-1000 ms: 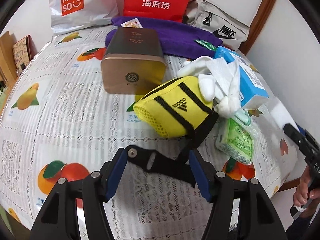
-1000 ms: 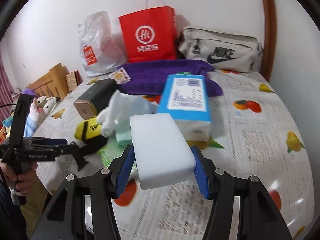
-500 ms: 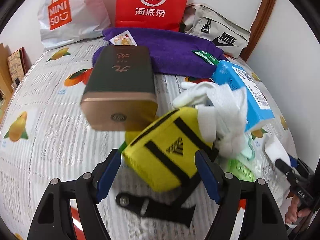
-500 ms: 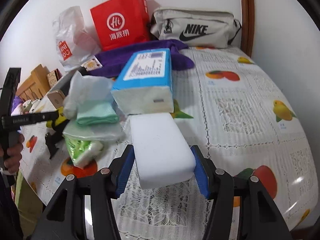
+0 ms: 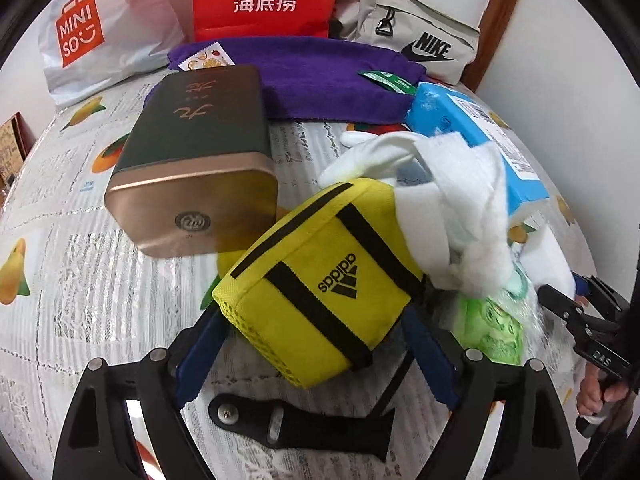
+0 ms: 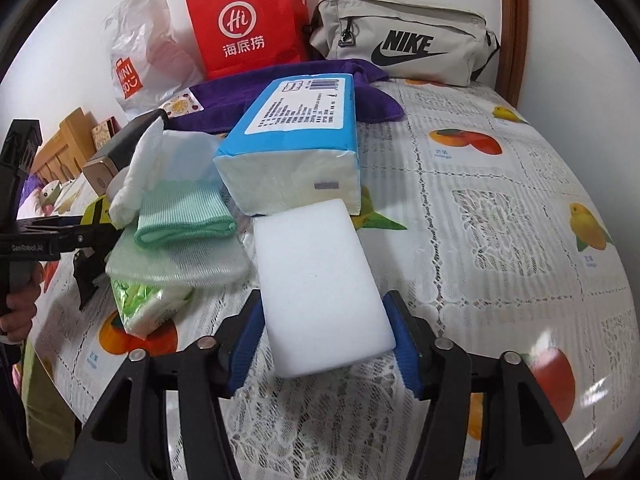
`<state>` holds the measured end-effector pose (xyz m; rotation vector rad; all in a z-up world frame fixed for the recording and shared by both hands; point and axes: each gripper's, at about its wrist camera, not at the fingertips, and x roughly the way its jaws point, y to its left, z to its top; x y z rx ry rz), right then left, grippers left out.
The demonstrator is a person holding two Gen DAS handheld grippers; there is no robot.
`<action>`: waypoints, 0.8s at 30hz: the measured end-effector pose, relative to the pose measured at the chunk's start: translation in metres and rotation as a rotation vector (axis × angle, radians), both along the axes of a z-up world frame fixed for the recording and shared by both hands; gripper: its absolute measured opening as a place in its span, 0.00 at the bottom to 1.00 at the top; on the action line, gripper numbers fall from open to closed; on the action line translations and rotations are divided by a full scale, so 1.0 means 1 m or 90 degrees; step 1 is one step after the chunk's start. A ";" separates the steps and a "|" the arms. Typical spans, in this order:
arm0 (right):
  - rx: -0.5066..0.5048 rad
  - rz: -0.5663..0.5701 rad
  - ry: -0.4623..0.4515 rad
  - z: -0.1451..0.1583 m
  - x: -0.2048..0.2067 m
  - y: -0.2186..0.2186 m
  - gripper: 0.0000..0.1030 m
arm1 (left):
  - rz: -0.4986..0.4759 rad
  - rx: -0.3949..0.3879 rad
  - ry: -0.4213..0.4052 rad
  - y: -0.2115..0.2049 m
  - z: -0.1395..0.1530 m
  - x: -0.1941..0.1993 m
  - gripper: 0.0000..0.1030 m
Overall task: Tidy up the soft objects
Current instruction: 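Grasp the yellow adidas pouch with the left tool while the right tool lifts the sponge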
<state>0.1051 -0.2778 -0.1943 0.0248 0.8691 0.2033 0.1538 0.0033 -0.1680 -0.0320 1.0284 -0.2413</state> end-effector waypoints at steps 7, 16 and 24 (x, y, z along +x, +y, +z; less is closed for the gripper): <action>-0.022 0.004 -0.003 -0.002 0.005 0.012 0.72 | -0.037 0.074 -0.021 -0.023 -0.003 -0.007 0.85; -0.019 -0.020 -0.010 0.001 0.005 0.010 0.55 | -0.009 0.057 -0.040 -0.017 0.002 -0.010 0.68; -0.001 -0.002 -0.020 0.006 -0.003 0.009 0.53 | -0.005 0.031 -0.042 -0.007 0.007 -0.021 0.42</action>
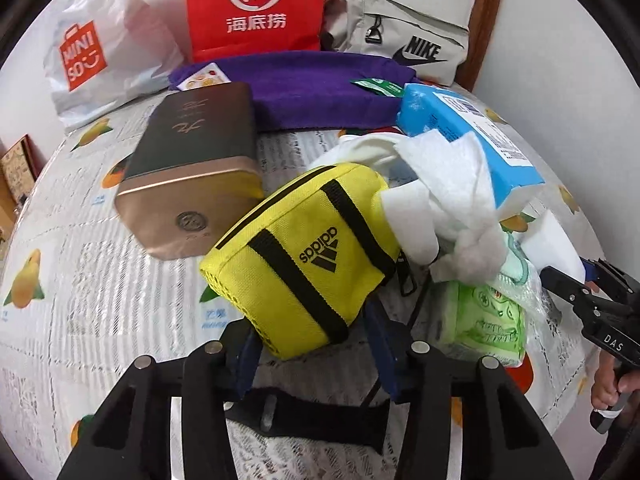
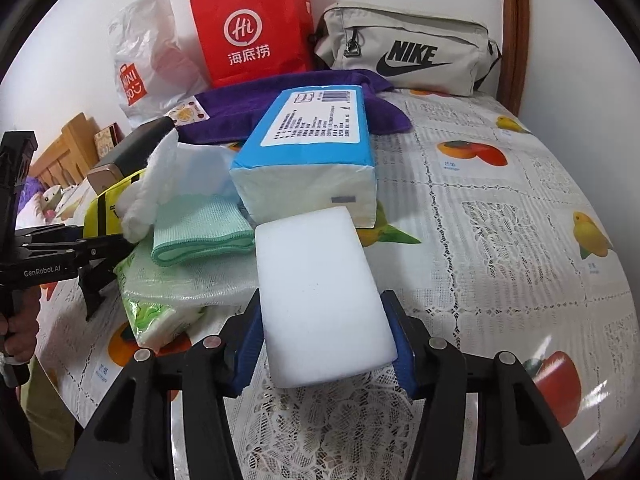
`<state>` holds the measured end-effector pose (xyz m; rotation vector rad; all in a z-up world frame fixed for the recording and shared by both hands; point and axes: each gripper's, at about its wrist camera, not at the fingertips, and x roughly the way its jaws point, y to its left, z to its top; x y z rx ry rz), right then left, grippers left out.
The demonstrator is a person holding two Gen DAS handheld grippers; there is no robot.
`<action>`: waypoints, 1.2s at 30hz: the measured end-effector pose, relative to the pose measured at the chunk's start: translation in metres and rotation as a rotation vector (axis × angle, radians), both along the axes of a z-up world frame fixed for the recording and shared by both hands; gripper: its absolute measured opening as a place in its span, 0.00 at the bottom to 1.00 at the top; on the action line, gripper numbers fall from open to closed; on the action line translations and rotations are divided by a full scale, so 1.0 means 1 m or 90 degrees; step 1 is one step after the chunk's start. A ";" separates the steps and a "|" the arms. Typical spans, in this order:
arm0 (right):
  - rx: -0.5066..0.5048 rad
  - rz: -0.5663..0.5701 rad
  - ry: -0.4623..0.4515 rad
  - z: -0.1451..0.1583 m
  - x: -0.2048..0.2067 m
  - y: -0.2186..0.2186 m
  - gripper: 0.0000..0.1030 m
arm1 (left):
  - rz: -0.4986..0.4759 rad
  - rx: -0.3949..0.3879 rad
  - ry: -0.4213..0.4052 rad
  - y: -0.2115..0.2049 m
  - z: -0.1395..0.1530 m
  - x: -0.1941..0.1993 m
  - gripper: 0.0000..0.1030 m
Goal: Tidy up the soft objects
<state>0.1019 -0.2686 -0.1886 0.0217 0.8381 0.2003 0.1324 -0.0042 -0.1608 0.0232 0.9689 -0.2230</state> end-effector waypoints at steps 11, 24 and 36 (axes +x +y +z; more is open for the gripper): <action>0.006 0.011 -0.023 0.019 -0.010 0.002 0.53 | 0.023 -0.027 -0.030 0.022 0.022 -0.023 0.41; 0.016 0.024 -0.068 0.055 -0.019 0.006 0.53 | 0.050 -0.051 -0.069 0.035 0.056 -0.032 0.41; 0.017 0.041 -0.105 0.097 0.009 0.017 0.53 | 0.082 -0.070 -0.082 0.042 0.079 -0.009 0.41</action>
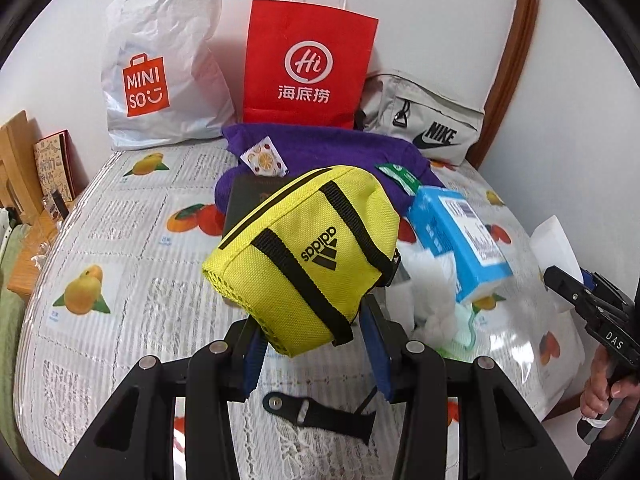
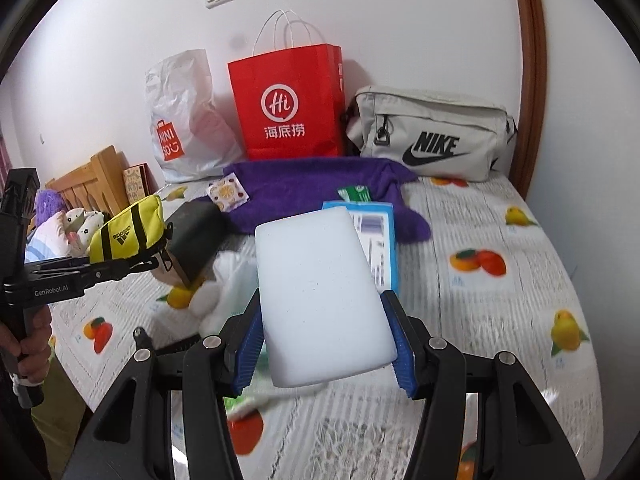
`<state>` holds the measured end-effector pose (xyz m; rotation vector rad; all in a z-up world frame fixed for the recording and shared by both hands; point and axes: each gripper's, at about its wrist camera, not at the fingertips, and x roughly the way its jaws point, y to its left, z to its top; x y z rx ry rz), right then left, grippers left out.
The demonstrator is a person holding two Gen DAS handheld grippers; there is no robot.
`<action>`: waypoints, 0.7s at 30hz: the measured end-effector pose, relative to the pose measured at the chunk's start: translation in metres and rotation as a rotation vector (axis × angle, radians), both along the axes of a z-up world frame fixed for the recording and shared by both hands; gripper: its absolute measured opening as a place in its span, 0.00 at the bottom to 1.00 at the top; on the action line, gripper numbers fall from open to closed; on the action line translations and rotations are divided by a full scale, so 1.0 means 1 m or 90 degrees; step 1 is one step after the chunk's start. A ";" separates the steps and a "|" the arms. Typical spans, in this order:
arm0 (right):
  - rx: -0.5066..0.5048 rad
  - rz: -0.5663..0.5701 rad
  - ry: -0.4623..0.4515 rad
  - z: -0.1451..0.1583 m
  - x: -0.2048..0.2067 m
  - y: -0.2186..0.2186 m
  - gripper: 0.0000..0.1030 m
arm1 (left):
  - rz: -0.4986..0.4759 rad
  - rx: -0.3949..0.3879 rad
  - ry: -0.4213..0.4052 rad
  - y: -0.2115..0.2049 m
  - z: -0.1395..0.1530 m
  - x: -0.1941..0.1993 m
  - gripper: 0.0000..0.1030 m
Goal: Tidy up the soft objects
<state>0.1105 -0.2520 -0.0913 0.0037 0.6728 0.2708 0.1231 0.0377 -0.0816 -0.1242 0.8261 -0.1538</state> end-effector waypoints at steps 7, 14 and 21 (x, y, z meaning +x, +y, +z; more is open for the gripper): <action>0.008 -0.003 0.001 0.015 0.034 0.003 0.53 | 0.009 -0.005 -0.005 0.003 0.012 0.024 0.41; 0.016 -0.005 0.012 0.026 0.073 0.006 0.53 | 0.019 -0.006 0.004 0.005 0.016 0.053 0.41; 0.007 0.006 0.006 0.032 0.106 0.013 0.53 | 0.020 -0.006 0.008 0.004 0.017 0.078 0.41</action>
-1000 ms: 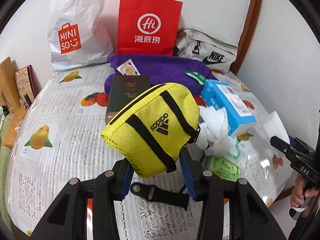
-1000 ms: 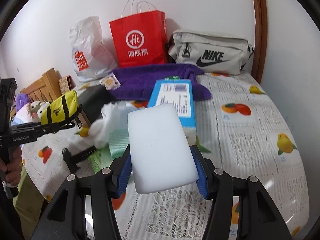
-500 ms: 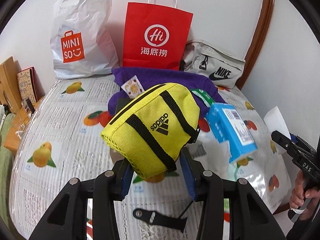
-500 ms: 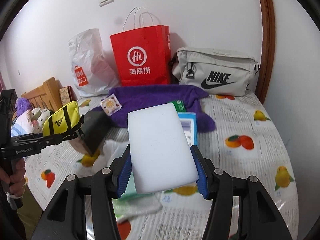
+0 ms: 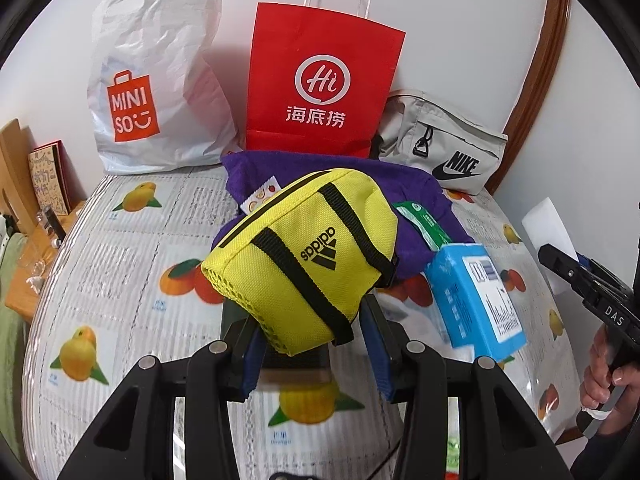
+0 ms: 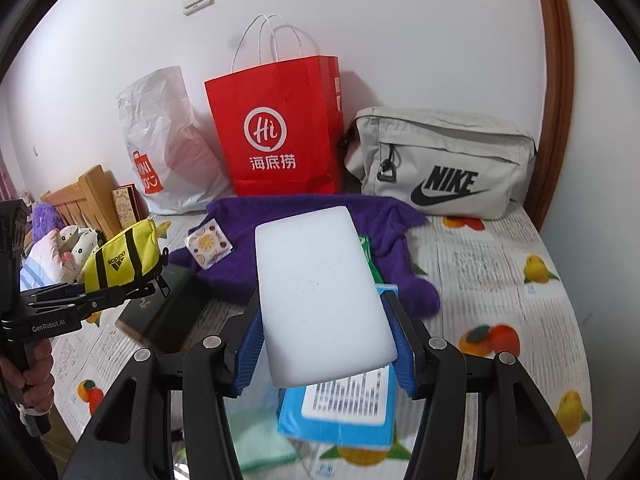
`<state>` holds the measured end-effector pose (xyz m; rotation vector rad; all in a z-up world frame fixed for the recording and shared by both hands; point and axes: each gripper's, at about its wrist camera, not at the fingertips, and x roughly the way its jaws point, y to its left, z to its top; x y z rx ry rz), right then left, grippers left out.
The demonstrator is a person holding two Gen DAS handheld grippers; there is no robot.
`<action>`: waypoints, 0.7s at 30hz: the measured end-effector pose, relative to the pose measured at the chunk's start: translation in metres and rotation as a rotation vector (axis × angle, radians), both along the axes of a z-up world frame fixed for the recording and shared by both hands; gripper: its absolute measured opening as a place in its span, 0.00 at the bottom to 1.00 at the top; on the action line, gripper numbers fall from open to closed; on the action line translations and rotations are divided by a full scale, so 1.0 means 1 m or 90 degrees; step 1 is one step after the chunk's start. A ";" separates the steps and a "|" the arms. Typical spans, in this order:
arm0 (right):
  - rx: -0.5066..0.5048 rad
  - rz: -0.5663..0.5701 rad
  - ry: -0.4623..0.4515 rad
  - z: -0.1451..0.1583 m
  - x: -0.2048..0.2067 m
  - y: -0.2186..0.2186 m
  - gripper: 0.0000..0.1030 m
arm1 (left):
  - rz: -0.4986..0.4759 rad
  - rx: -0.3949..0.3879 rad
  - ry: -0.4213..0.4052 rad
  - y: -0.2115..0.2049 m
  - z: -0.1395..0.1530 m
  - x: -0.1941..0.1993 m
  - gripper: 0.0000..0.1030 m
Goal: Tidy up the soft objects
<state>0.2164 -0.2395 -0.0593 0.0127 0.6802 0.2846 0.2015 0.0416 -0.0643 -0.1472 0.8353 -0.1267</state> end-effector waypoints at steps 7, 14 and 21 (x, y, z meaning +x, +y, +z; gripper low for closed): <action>0.000 -0.002 -0.001 0.002 0.032 -0.001 0.53 | 0.006 -0.003 0.002 -0.002 0.002 0.027 0.41; -0.005 -0.006 -0.002 0.004 0.058 0.000 0.53 | 0.003 -0.005 -0.004 -0.005 0.007 0.052 0.41; -0.003 -0.002 0.004 0.000 0.080 0.005 0.53 | -0.004 -0.005 0.009 -0.005 -0.001 0.073 0.34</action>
